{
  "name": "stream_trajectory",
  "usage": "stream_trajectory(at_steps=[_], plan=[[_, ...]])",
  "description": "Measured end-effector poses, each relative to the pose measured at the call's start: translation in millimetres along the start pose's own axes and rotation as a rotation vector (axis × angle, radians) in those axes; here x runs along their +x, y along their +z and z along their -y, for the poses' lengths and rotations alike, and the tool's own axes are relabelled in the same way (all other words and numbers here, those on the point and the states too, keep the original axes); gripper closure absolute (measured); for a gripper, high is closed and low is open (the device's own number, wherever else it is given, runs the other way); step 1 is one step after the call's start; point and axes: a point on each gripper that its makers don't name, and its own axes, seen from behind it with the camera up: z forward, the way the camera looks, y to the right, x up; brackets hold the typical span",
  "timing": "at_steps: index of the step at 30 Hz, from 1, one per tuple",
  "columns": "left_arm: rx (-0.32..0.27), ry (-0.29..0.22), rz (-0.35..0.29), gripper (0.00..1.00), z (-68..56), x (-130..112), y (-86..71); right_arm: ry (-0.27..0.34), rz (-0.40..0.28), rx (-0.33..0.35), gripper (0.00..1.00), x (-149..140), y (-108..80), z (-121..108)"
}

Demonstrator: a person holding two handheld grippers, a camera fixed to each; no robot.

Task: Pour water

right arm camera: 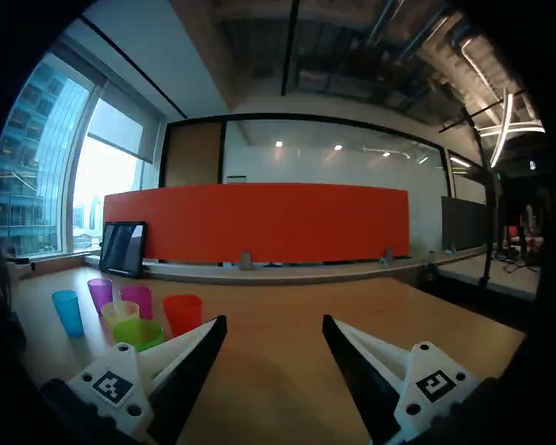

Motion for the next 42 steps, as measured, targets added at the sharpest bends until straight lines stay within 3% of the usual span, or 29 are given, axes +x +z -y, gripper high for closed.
stream_trajectory(at_steps=[42], plan=[[0.000,0.000,0.000,0.04,0.3,-0.1,0.0,-0.001,0.000,0.000,0.00,1.0,0.5,1.1]])
